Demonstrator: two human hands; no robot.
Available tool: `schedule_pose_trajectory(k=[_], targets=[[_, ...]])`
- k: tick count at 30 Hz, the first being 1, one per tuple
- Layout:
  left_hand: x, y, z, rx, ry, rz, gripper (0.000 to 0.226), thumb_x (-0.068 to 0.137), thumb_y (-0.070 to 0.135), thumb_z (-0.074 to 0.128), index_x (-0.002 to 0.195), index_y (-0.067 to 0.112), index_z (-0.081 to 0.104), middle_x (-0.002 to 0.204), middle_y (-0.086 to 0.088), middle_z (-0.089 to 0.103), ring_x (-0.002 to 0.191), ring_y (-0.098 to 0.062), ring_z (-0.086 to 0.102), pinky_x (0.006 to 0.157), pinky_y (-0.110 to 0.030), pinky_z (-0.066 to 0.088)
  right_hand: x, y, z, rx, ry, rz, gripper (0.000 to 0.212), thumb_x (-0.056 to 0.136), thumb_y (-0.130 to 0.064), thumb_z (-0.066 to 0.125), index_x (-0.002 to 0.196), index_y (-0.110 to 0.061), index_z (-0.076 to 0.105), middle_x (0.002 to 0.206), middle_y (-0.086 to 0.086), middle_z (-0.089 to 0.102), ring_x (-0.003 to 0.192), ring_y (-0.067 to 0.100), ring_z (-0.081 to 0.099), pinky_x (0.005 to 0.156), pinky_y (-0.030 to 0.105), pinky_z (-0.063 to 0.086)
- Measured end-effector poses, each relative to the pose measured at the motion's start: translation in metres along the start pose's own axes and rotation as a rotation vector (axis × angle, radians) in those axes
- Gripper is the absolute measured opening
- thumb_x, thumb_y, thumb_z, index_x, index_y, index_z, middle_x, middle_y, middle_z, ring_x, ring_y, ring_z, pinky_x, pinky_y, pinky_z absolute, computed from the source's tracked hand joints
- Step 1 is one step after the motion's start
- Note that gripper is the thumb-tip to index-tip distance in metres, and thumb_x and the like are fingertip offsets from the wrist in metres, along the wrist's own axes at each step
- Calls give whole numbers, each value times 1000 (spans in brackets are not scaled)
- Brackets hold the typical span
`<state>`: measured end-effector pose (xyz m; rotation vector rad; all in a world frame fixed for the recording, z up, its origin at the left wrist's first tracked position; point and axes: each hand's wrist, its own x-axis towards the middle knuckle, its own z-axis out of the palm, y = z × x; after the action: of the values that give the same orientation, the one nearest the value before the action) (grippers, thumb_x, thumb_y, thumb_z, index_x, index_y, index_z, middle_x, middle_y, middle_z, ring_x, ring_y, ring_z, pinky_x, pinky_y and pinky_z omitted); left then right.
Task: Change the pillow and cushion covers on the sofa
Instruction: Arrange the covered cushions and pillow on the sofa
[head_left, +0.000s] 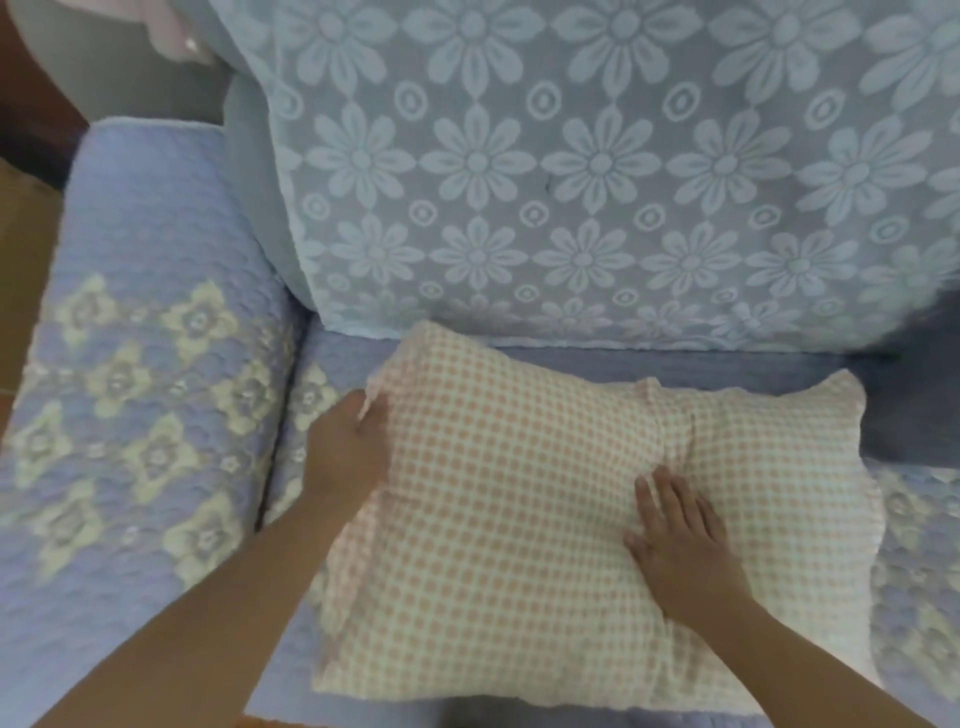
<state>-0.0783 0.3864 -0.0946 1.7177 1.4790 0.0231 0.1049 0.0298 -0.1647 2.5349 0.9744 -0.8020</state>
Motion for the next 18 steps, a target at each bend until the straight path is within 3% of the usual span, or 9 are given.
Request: schedule_pose_trajectory(k=[2,3,6,8,9,11,13,15,18], targets=[[9,-27,-17,74,45,-109,48,105,23,53,145,-2,48,143,-16,56,121,-39,59,91,-46,51,1,-5,-3,43,-8,-31,76,96,-62,-10,158,-16,-3,167,8,0,154,22,0,119,40,-7],[13,-40,-22,45,81,-206,55,104,30,55,149,1,44,148,-17,51,123,-39,57,95,-48,51,1,-11,-3,51,10,-44,78,94,-63,-14,157,-18,-7,166,7,-3,154,21,-1,118,39,-11],[10,-36,-10,-167,177,-265,57,99,44,57,145,11,52,122,-21,67,95,-35,66,85,-50,57,6,-18,3,49,23,-50,85,80,-67,-34,150,-20,-26,163,4,-23,153,21,-15,115,39,-23],[6,-26,-6,-212,141,-212,36,102,41,56,133,22,58,101,-9,70,76,-26,62,69,-35,53,11,-14,-2,45,-40,-36,85,76,-67,-37,148,-23,-31,163,4,-25,153,22,-18,120,42,-15],[3,-23,-9,-271,93,-216,24,102,42,57,121,27,57,91,0,65,70,-19,58,66,-31,50,12,-14,-11,55,-89,-11,83,81,-67,-27,152,-23,-27,165,5,-21,153,23,-15,123,44,-9],[-1,-29,-25,-358,-24,-269,32,100,46,60,114,18,65,83,0,64,66,-19,58,62,-33,52,14,-34,-46,149,-115,87,76,96,-56,13,159,-18,-5,167,10,-1,154,28,-2,124,49,5],[-3,-39,-34,-428,-103,-324,31,101,41,60,110,14,71,82,-11,68,60,-23,57,56,-33,49,3,-79,-87,309,82,163,61,95,-26,45,151,-9,28,155,16,27,143,36,24,119,48,22],[-7,-54,-36,-475,-153,-367,23,102,31,60,109,13,72,81,-10,69,64,-22,58,63,-35,49,-19,-134,-116,468,356,-9,50,87,-4,52,136,-8,46,143,14,39,133,34,35,114,42,31],[-19,-91,-32,-325,-173,-504,25,102,28,59,123,15,65,106,-5,71,85,-20,64,82,-40,54,-61,-218,-123,483,449,-615,47,84,-3,53,131,-9,56,143,15,44,138,35,35,117,46,28]])
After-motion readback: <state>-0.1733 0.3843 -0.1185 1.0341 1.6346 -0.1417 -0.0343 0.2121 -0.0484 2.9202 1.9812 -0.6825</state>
